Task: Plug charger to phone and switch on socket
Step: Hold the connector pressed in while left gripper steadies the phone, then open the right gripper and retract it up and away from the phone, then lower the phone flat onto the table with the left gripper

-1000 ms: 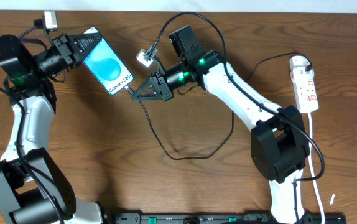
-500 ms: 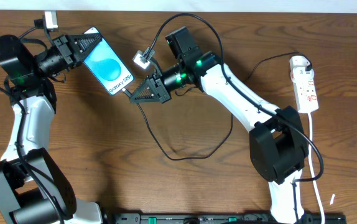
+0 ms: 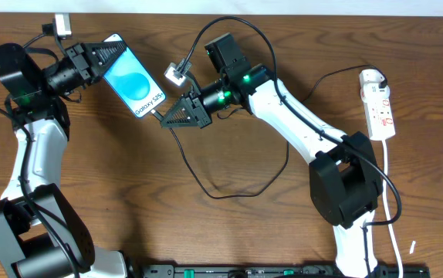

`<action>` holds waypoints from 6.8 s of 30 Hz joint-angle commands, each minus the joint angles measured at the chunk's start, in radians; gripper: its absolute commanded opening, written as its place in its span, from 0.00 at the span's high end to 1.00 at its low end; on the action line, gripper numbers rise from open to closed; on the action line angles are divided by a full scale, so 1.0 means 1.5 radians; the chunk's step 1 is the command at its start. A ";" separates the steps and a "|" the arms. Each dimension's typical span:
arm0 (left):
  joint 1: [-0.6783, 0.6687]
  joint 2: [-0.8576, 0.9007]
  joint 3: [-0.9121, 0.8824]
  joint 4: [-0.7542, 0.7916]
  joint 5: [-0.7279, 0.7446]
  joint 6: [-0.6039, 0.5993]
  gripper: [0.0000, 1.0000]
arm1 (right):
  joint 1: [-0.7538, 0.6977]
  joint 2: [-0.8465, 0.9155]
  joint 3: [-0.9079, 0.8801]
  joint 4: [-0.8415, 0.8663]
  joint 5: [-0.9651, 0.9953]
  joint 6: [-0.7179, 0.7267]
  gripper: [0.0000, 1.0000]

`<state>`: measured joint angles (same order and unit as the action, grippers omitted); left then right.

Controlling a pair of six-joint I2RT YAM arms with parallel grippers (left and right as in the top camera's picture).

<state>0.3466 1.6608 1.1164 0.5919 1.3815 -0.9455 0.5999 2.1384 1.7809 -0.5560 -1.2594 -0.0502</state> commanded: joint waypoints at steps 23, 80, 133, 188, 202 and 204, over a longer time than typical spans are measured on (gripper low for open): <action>-0.001 0.001 0.001 0.005 0.014 -0.004 0.93 | -0.015 0.001 0.005 0.005 0.000 0.014 0.99; -0.017 0.001 0.001 0.005 0.040 0.017 0.93 | 0.014 0.001 0.005 0.179 0.016 0.171 0.99; 0.065 0.001 0.000 0.005 0.071 0.026 0.93 | -0.154 -0.119 0.005 -0.241 0.659 0.334 0.27; -0.190 0.110 0.000 -0.569 -0.282 0.448 0.92 | -0.154 -0.262 0.004 -0.338 0.863 0.340 0.04; -0.191 0.113 0.000 -0.594 -0.336 0.473 0.92 | -0.154 -0.262 0.003 -0.348 0.863 0.340 0.04; -0.191 0.115 0.000 -0.596 -0.337 0.473 0.92 | -0.154 -0.262 0.003 -0.350 0.863 0.340 0.04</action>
<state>0.0635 1.8290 1.1065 -0.2955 0.8719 -0.2569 0.3584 1.7523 1.7782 -1.0775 0.0200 0.4526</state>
